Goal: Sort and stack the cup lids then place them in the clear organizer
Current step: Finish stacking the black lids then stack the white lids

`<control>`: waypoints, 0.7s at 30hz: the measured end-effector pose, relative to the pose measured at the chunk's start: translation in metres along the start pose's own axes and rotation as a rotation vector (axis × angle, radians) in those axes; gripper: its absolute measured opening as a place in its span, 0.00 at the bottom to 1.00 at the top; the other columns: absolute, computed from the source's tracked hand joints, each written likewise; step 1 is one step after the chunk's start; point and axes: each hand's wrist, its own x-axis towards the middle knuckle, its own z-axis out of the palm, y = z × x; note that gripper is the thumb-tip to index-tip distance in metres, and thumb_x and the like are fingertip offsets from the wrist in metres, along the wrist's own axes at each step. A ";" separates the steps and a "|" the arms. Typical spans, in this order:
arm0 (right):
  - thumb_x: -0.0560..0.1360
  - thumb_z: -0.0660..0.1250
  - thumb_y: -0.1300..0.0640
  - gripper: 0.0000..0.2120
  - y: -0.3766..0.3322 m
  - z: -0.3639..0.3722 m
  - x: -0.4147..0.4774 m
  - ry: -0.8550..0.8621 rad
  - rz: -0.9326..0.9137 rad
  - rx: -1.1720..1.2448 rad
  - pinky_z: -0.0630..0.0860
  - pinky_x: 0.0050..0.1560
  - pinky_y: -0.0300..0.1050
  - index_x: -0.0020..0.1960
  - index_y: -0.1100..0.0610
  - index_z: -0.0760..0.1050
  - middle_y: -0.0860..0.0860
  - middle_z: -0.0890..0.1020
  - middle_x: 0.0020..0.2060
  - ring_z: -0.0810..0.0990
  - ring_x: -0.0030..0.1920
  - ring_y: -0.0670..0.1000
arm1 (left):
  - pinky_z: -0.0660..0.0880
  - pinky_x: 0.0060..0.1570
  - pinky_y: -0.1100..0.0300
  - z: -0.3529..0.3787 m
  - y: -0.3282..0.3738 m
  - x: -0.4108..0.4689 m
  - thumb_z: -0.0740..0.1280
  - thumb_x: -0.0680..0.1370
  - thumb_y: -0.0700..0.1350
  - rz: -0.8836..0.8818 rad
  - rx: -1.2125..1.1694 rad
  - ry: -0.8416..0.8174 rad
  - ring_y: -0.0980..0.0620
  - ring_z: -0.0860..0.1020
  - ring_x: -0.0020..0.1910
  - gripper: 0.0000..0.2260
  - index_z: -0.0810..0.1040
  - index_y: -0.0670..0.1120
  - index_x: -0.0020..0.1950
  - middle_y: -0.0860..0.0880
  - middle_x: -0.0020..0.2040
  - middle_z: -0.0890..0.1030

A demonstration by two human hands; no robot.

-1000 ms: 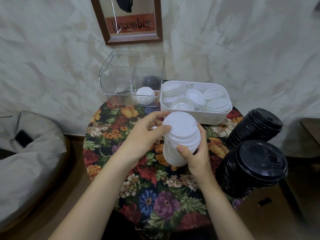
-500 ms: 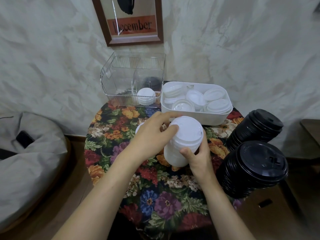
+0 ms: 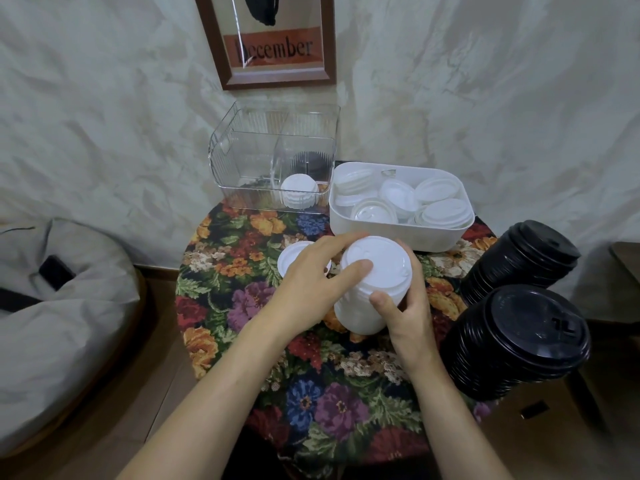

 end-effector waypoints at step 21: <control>0.69 0.74 0.29 0.40 0.008 0.001 0.002 0.008 -0.038 -0.043 0.73 0.66 0.40 0.74 0.45 0.67 0.42 0.76 0.68 0.75 0.69 0.49 | 0.73 0.43 0.60 -0.037 -0.026 -0.006 0.66 0.84 0.47 -0.021 0.010 0.411 0.59 0.80 0.42 0.05 0.80 0.54 0.49 0.59 0.43 0.83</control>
